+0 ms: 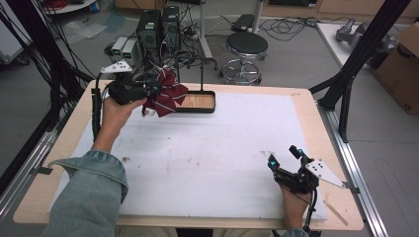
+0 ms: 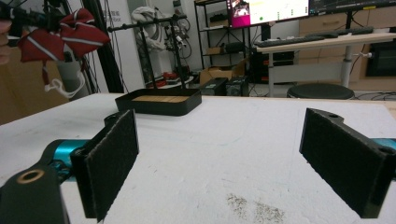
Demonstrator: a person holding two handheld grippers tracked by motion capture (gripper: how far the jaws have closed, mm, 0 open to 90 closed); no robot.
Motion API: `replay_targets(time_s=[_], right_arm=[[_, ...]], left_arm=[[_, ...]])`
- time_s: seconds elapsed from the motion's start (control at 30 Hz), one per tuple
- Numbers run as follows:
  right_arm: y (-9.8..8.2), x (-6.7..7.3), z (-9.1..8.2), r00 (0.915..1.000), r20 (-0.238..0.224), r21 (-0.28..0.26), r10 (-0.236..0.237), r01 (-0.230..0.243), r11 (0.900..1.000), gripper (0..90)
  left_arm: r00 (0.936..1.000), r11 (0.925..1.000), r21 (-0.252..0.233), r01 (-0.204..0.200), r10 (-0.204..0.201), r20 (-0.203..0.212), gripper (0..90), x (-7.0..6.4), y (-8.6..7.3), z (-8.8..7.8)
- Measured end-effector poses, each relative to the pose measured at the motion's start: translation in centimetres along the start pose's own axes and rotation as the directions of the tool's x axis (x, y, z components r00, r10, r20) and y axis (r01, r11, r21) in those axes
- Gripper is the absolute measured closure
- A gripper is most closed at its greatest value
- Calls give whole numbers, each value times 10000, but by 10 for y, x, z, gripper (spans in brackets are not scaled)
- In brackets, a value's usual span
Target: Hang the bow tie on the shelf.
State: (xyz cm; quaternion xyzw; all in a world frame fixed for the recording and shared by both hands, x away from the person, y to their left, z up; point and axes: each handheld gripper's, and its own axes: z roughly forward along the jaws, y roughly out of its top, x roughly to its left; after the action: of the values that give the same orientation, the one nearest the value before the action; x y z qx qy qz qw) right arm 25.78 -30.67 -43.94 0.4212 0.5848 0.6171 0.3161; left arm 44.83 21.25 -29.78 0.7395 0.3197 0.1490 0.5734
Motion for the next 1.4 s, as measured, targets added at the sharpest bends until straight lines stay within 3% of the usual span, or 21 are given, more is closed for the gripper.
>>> replay_targets(time_s=[0.3,0.57,0.77,0.87,1.03,1.4], right_arm=[[0,-1,0,10000,34,-11,34,-34,10000,108],[0,-1,0,10000,9,28,56,-56,10000,108],[0,-1,1,10000,-36,-12,85,-85,10000,108],[0,-1,1,10000,-38,19,78,-78,10000,108],[0,-1,1,10000,-48,5,58,-58,10000,108],[0,-1,2,10000,-35,41,14,-14,10000,108]], left_arm=[[10000,9987,-512,5,-3,37,736,20,32,7],[10000,9963,-849,86,-82,57,736,34,43,19],[9980,9923,-1112,544,-576,-259,736,48,48,28],[9935,9897,-1186,800,-889,-712,735,58,48,30],[9828,9830,-1220,1372,-1505,-1070,736,76,39,31],[9684,9807,-663,1840,-1924,-1585,733,93,12,28]])
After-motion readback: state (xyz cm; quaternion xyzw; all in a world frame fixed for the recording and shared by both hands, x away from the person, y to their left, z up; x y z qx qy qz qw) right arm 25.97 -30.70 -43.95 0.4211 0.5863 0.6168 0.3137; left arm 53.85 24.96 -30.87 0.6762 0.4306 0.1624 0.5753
